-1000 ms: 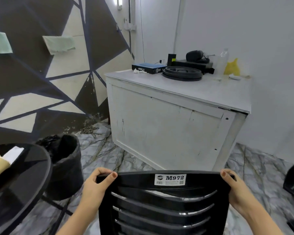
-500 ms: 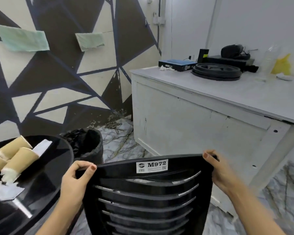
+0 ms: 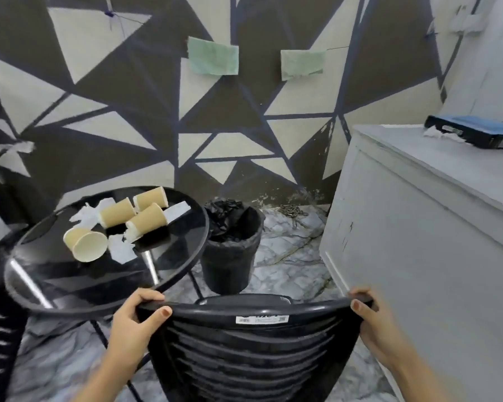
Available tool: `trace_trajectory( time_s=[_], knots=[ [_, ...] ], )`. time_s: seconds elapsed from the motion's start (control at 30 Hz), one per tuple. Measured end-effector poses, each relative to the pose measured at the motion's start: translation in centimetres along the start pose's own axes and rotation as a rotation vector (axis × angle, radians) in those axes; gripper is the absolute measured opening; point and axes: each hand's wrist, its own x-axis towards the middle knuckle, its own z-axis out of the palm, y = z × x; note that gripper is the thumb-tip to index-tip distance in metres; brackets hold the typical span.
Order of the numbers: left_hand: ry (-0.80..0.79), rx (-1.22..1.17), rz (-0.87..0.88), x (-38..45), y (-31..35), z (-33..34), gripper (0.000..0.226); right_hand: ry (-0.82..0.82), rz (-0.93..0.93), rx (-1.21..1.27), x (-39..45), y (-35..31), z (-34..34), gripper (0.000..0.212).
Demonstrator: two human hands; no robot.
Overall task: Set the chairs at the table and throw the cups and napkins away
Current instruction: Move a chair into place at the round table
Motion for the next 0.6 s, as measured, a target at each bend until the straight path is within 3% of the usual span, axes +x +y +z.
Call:
trace_trajectory(
  time_s=[0.23, 0.3, 0.6],
  knots=[
    [-0.001, 0.009, -0.030, -0.2, 0.5, 1.8, 0.039, -0.055, 0.062, 0.004, 4.5, 0.0, -1.1, 0.013],
    [0.040, -0.019, -0.042, 0.3, 0.6, 2.9, 0.037, -0.054, 0.070, 0.017, 6.0, -0.4, -1.6, 0.022],
    [0.173, -0.053, -0.028, 6.0, 0.5, 4.0, 0.030, -0.119, 0.069, -0.002, 12.1, -1.1, -0.3, 0.012]
  ],
)
